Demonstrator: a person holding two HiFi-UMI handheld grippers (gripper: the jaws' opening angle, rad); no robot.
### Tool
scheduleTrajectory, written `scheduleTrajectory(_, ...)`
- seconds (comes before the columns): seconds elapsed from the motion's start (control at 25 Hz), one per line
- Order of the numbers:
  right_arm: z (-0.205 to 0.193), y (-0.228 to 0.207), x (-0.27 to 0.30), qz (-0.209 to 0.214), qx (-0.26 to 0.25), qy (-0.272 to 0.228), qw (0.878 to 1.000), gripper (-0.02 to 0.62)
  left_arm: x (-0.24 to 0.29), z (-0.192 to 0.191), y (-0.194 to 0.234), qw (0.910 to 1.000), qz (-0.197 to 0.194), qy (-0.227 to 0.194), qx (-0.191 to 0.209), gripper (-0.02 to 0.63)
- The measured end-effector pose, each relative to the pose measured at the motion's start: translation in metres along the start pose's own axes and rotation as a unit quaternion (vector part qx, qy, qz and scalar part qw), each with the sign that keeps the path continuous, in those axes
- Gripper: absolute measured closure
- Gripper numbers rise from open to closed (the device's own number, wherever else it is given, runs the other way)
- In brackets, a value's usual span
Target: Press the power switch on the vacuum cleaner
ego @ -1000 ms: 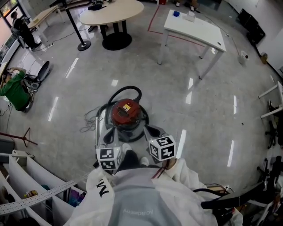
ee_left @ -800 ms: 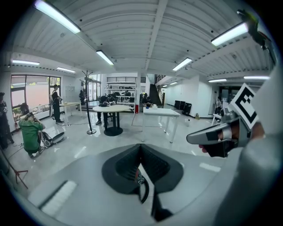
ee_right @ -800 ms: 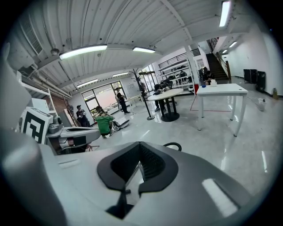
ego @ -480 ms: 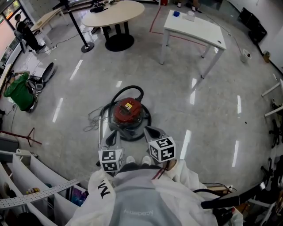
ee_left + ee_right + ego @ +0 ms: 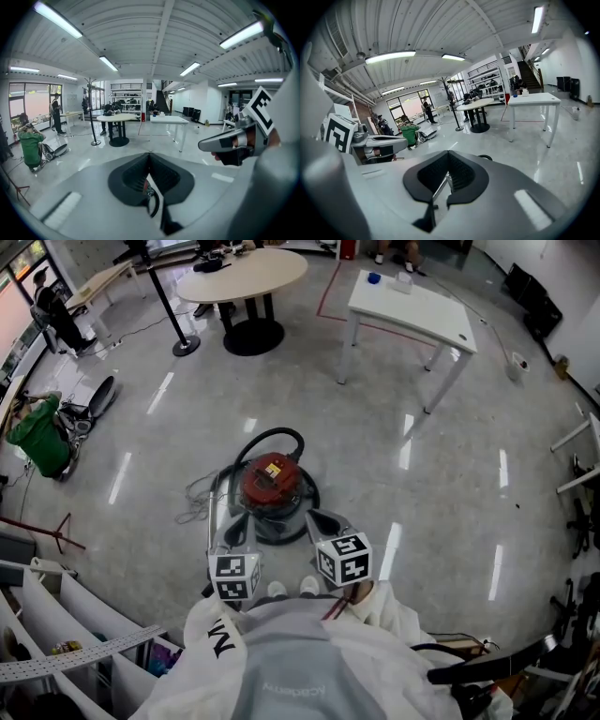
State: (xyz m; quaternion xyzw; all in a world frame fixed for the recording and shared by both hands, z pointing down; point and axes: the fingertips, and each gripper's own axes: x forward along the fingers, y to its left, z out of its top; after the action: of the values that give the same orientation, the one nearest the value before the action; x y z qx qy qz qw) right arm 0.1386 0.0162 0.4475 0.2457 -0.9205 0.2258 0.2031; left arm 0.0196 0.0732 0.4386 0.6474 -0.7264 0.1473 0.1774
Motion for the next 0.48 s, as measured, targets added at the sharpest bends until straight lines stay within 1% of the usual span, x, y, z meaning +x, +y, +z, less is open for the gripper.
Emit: scheduleTrajectory(0.48,-0.0032,0.0106,0.0044,0.001,-0.007,0.006,1.0,0.597,-0.0051,-0.0035,0.009,1.0,0.003,-0.003,-0.008,0.606)
